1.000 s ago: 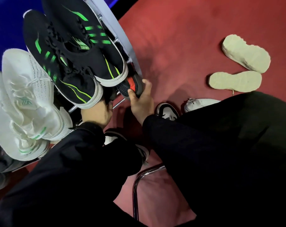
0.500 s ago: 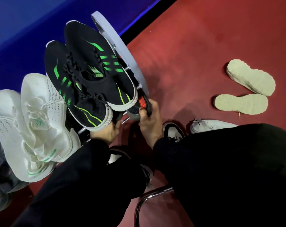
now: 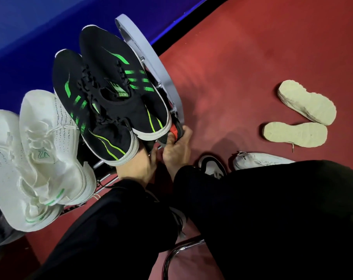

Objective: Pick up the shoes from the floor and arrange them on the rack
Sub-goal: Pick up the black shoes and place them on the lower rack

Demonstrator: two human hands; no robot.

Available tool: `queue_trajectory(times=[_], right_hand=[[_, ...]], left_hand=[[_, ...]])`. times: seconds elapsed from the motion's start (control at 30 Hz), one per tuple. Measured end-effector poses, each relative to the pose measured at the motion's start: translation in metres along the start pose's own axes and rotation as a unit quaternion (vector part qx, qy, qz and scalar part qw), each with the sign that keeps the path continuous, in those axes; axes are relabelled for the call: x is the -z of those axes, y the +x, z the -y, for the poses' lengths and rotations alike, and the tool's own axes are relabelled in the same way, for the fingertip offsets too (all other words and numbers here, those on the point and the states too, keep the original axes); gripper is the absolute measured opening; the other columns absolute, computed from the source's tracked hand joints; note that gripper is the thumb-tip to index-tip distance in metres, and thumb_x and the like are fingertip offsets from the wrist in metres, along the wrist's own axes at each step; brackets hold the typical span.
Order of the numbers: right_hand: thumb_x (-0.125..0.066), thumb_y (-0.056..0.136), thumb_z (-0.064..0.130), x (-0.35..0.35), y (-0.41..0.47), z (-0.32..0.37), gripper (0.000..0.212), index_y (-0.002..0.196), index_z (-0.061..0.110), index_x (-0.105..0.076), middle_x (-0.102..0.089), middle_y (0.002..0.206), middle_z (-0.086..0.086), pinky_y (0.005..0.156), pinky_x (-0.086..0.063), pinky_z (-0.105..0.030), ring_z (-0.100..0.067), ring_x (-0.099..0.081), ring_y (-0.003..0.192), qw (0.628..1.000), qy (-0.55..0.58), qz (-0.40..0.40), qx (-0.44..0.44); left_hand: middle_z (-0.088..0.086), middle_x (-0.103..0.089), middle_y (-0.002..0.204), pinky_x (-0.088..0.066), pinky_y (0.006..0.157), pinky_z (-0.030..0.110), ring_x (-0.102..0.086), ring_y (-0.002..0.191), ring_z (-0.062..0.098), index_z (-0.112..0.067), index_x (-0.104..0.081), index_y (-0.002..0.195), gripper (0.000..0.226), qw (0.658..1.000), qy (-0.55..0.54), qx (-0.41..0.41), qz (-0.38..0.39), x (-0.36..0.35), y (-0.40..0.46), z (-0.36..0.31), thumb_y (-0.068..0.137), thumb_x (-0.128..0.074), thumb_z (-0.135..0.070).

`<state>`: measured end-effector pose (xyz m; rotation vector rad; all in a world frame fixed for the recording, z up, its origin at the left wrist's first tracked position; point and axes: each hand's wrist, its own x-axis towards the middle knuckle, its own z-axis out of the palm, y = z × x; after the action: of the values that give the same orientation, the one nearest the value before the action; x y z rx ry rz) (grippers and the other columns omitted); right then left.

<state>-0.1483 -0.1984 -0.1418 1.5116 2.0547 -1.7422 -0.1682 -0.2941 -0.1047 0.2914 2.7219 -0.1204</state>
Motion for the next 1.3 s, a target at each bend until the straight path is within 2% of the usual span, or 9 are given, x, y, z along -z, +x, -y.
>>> queue_trajectory(times=[0.07,0.23,0.3,0.47,0.53,0.8,0.97,1.03,1.3], right_hand=[[-0.052,0.101,0.025,-0.001,0.008,0.004,0.038,0.136,0.018,-0.039,-0.068,0.113,-0.019,0.078,-0.042,-0.037,-0.043,-0.065,0.103,0.999,-0.033,0.012,-0.021],[-0.063,0.089,0.028,0.010,-0.001,-0.008,0.056,0.140,0.027,-0.039,-0.071,0.120,-0.007,0.095,-0.055,-0.043,-0.032,-0.069,0.109,0.994,0.086,0.066,0.007],[-0.066,0.081,0.016,0.010,-0.004,-0.022,0.077,0.150,0.023,-0.031,-0.068,0.123,-0.005,0.099,-0.056,-0.043,-0.025,-0.069,0.112,0.984,0.120,0.126,0.036],[-0.071,0.073,0.021,0.012,0.004,-0.014,0.064,0.132,0.019,-0.047,-0.072,0.107,-0.004,0.100,-0.054,-0.051,-0.026,-0.070,0.101,0.986,0.115,0.116,-0.019],[-0.068,0.073,0.035,0.012,0.001,-0.018,0.053,0.124,0.028,-0.052,-0.074,0.110,-0.007,0.095,-0.056,-0.052,-0.028,-0.073,0.101,0.988,0.103,0.117,-0.016],[-0.049,0.081,0.044,0.007,-0.001,-0.022,0.049,0.129,0.035,-0.049,-0.074,0.107,-0.005,0.084,-0.058,-0.057,-0.038,-0.073,0.091,0.993,0.086,0.059,0.053],[-0.043,0.094,0.059,0.011,-0.001,-0.005,0.059,0.148,0.038,-0.028,-0.062,0.140,-0.001,0.096,-0.055,-0.051,-0.037,-0.071,0.109,0.989,0.031,0.079,0.121],[-0.041,0.095,0.062,0.008,-0.002,-0.001,0.063,0.150,0.037,-0.023,-0.054,0.150,-0.006,0.101,-0.053,-0.051,-0.036,-0.069,0.117,0.988,0.038,0.073,0.133],[-0.047,0.106,0.029,0.014,-0.013,-0.005,0.053,0.156,0.021,-0.029,-0.076,0.110,-0.006,0.078,-0.064,-0.034,-0.018,-0.078,0.077,0.982,0.165,0.060,0.064]], left_hand=[[0.016,-0.064,0.116,-0.050,0.092,0.045,-0.062,0.102,0.038,-0.021,-0.056,0.122,0.056,1.000,-0.009,-0.030,0.001,-0.002,0.006,0.002,0.098,-0.020,-0.057],[0.014,-0.038,0.156,-0.033,0.113,0.021,-0.040,0.137,0.025,-0.020,-0.029,0.153,0.059,0.970,-0.214,-0.078,0.086,0.021,0.008,-0.016,0.098,-0.042,-0.039],[0.011,-0.026,0.161,-0.021,0.119,0.033,-0.029,0.146,0.028,-0.024,-0.020,0.156,0.071,0.985,-0.133,-0.050,0.100,0.027,0.006,-0.025,0.094,-0.053,-0.039],[0.012,-0.039,0.152,-0.034,0.106,0.037,-0.039,0.139,0.033,-0.021,-0.028,0.152,0.062,0.990,-0.119,-0.026,0.076,0.024,0.003,-0.033,0.095,-0.053,-0.024],[0.013,-0.059,0.127,-0.037,0.090,0.025,-0.052,0.126,0.032,-0.014,-0.043,0.140,0.050,0.987,-0.144,-0.034,0.070,0.022,-0.001,-0.025,0.093,-0.057,-0.022],[0.023,-0.067,0.081,-0.049,0.056,0.041,-0.066,0.071,0.041,-0.003,-0.067,0.092,0.023,0.995,-0.085,-0.007,-0.060,0.014,-0.010,-0.017,0.077,-0.077,-0.017],[0.036,-0.062,0.112,-0.046,0.080,0.047,-0.061,0.101,0.049,0.008,-0.061,0.118,0.037,0.996,-0.067,0.000,-0.061,0.032,-0.015,-0.016,0.091,-0.065,-0.016],[0.033,-0.067,0.094,-0.054,0.068,0.039,-0.068,0.082,0.045,0.004,-0.060,0.109,0.035,0.994,-0.022,-0.018,-0.105,0.033,-0.012,-0.012,0.080,-0.071,-0.012],[0.031,-0.067,0.106,-0.050,0.087,0.048,-0.063,0.101,0.047,0.005,-0.063,0.108,0.036,0.990,-0.126,0.037,-0.050,0.007,0.000,0.007,0.092,-0.062,-0.028]])
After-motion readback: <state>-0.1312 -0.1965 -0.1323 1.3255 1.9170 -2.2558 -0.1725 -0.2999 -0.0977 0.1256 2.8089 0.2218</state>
